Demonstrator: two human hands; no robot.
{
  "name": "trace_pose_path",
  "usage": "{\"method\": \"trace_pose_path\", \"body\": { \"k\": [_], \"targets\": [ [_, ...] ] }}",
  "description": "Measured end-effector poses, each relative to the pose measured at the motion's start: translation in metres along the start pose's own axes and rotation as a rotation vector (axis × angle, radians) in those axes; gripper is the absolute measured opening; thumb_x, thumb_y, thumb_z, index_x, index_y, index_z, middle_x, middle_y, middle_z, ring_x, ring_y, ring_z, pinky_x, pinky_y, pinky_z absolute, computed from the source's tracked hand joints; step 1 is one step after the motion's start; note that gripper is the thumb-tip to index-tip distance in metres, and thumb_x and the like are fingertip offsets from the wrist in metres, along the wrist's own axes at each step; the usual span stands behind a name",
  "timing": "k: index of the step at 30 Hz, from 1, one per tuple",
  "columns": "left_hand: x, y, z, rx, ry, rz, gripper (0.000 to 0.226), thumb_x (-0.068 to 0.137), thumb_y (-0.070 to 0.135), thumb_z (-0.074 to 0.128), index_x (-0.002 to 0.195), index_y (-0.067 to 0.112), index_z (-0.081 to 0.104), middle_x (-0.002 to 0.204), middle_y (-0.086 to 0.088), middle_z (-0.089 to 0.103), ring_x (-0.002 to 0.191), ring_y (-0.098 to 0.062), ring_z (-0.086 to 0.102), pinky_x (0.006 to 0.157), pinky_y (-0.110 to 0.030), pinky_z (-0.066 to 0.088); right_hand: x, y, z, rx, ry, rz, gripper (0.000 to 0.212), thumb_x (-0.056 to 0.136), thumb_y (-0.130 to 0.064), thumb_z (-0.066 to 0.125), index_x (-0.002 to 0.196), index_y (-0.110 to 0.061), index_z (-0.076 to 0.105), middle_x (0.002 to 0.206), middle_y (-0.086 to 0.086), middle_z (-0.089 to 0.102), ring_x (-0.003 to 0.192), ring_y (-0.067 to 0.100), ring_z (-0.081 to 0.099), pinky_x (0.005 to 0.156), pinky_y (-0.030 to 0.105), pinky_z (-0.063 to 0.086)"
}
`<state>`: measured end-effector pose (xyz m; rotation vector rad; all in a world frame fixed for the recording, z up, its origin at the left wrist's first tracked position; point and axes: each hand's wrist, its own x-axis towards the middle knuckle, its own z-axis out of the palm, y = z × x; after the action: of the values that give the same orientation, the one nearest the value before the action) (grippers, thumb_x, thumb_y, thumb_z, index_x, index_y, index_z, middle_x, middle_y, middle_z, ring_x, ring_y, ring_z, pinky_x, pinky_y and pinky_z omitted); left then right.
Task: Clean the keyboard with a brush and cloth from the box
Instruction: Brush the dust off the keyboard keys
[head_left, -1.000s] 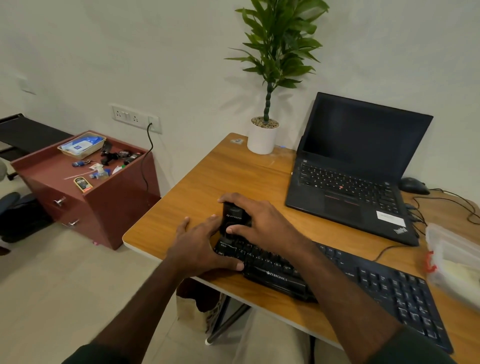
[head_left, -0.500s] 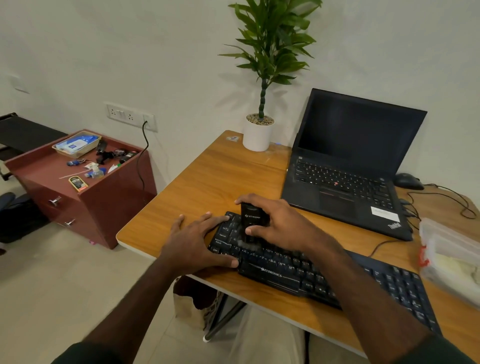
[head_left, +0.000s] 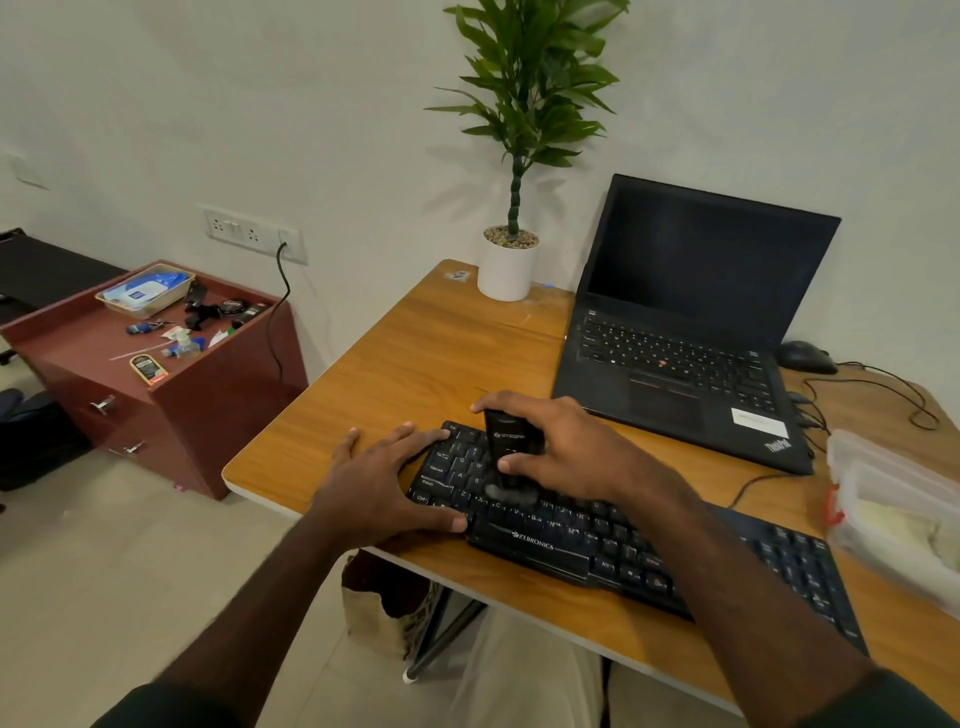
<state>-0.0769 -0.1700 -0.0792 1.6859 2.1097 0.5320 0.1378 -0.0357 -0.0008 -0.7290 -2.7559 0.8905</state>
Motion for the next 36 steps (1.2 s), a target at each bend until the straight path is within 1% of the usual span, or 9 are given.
{"method": "trace_pose_path", "body": {
  "k": [2, 4, 9, 14, 19, 22, 26, 31, 36],
  "targets": [
    [0.001, 0.000, 0.000, 0.001, -0.005, -0.004, 0.117, 0.045, 0.100, 0.052, 0.148, 0.054, 0.019, 0.163, 0.005, 0.025, 0.149, -0.006, 0.015, 0.120, -0.045, -0.012, -0.003, 0.005, -0.013, -0.045, -0.072, 0.043, 0.059, 0.091, -0.023, 0.073, 0.137, -0.051, 0.048, 0.110, -0.021, 0.053, 0.105, 0.008, 0.058, 0.091, 0.039, 0.057],
    [0.001, 0.000, 0.000, 0.011, -0.010, -0.008, 0.117, 0.045, 0.101, 0.051, 0.148, 0.055, 0.019, 0.163, 0.005, 0.024, 0.149, -0.006, 0.015, 0.120, -0.045, -0.012, -0.001, 0.007, -0.015, -0.019, -0.035, 0.041, 0.062, 0.089, -0.023, 0.075, 0.137, -0.052, 0.048, 0.113, -0.020, 0.055, 0.106, 0.010, 0.059, 0.092, 0.043, 0.057],
    [0.000, 0.002, 0.000, 0.008, -0.002, 0.005, 0.122, 0.040, 0.105, 0.042, 0.149, 0.053, 0.020, 0.162, 0.004, 0.026, 0.149, -0.006, 0.014, 0.121, -0.046, -0.011, 0.007, -0.008, 0.015, 0.162, 0.220, -0.075, 0.061, 0.091, -0.021, 0.074, 0.140, -0.046, 0.047, 0.131, -0.008, 0.060, 0.104, 0.008, 0.064, 0.080, 0.034, 0.062],
    [-0.001, 0.003, -0.001, 0.017, -0.009, -0.003, 0.124, 0.039, 0.106, 0.040, 0.149, 0.052, 0.019, 0.163, 0.003, 0.026, 0.149, -0.007, 0.015, 0.120, -0.046, -0.011, 0.009, -0.012, 0.031, 0.117, 0.161, -0.109, 0.063, 0.092, -0.020, 0.072, 0.143, -0.045, 0.046, 0.138, -0.013, 0.058, 0.112, 0.006, 0.059, 0.087, 0.032, 0.059],
    [0.001, 0.001, 0.001, 0.010, -0.009, -0.010, 0.118, 0.044, 0.102, 0.049, 0.147, 0.056, 0.018, 0.163, 0.005, 0.025, 0.149, -0.006, 0.014, 0.121, -0.049, -0.010, 0.003, -0.009, -0.012, -0.074, -0.037, 0.061, 0.061, 0.090, -0.026, 0.075, 0.138, -0.051, 0.046, 0.119, -0.011, 0.051, 0.110, 0.006, 0.048, 0.091, 0.031, 0.049],
    [0.001, 0.002, 0.000, 0.022, -0.019, -0.007, 0.118, 0.045, 0.102, 0.048, 0.148, 0.055, 0.017, 0.163, 0.005, 0.023, 0.149, -0.008, 0.015, 0.121, -0.048, -0.011, 0.000, -0.010, -0.011, 0.024, 0.043, 0.055, 0.059, 0.088, -0.025, 0.077, 0.135, -0.045, 0.048, 0.108, -0.021, 0.048, 0.097, -0.002, 0.049, 0.078, 0.019, 0.046],
    [0.000, 0.002, 0.000, 0.027, -0.013, -0.001, 0.119, 0.044, 0.103, 0.047, 0.149, 0.054, 0.018, 0.163, 0.004, 0.025, 0.150, -0.007, 0.014, 0.120, -0.047, -0.011, 0.000, -0.006, 0.015, 0.094, 0.145, 0.008, 0.058, 0.085, -0.027, 0.080, 0.129, -0.045, 0.048, 0.107, -0.012, 0.061, 0.090, 0.006, 0.063, 0.074, 0.032, 0.062],
    [-0.001, 0.004, -0.001, 0.041, -0.023, -0.005, 0.125, 0.038, 0.107, 0.038, 0.149, 0.053, 0.017, 0.164, 0.004, 0.023, 0.150, -0.007, 0.014, 0.121, -0.048, -0.011, 0.009, -0.005, 0.036, 0.265, 0.274, -0.066, 0.057, 0.084, -0.024, 0.082, 0.128, -0.040, 0.050, 0.104, -0.003, 0.066, 0.086, 0.016, 0.069, 0.067, 0.041, 0.063],
    [-0.001, 0.005, -0.002, 0.032, -0.030, -0.004, 0.124, 0.039, 0.106, 0.039, 0.149, 0.053, 0.017, 0.163, 0.005, 0.023, 0.149, -0.007, 0.014, 0.120, -0.046, -0.012, 0.000, 0.001, 0.014, 0.158, 0.079, -0.034, 0.056, 0.087, -0.025, 0.079, 0.131, -0.042, 0.050, 0.113, -0.015, 0.061, 0.099, -0.006, 0.060, 0.079, 0.018, 0.057]
  ]
}}
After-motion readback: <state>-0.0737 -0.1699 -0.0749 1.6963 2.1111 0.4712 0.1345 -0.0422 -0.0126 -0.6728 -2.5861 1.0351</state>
